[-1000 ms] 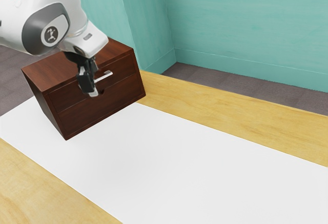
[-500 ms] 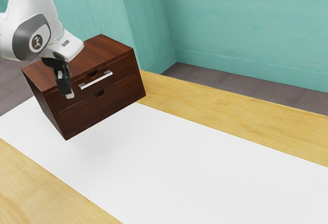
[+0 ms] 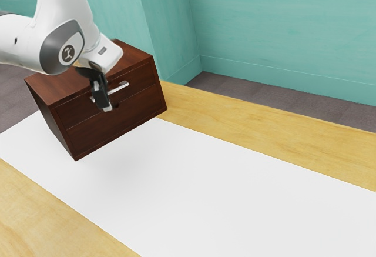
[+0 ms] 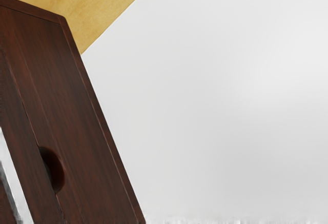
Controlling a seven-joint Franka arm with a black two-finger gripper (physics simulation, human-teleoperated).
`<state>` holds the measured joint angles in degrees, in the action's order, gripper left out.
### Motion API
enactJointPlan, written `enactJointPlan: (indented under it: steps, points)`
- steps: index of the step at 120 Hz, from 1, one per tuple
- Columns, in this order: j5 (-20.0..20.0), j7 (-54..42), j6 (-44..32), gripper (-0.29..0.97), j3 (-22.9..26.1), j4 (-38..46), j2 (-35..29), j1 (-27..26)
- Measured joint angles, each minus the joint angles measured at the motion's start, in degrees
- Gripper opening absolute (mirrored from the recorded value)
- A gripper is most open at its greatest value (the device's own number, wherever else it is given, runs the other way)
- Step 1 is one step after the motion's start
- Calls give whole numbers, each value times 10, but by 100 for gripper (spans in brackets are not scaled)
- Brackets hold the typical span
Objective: Pull the drawer handle with one arm to open the drawer
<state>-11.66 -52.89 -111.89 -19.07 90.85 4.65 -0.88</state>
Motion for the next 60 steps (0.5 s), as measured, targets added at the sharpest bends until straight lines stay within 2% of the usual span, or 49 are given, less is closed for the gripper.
enactJointPlan:
  steps: [60]
  points:
    - [7,27,-26,68,-10,-22,27,20]
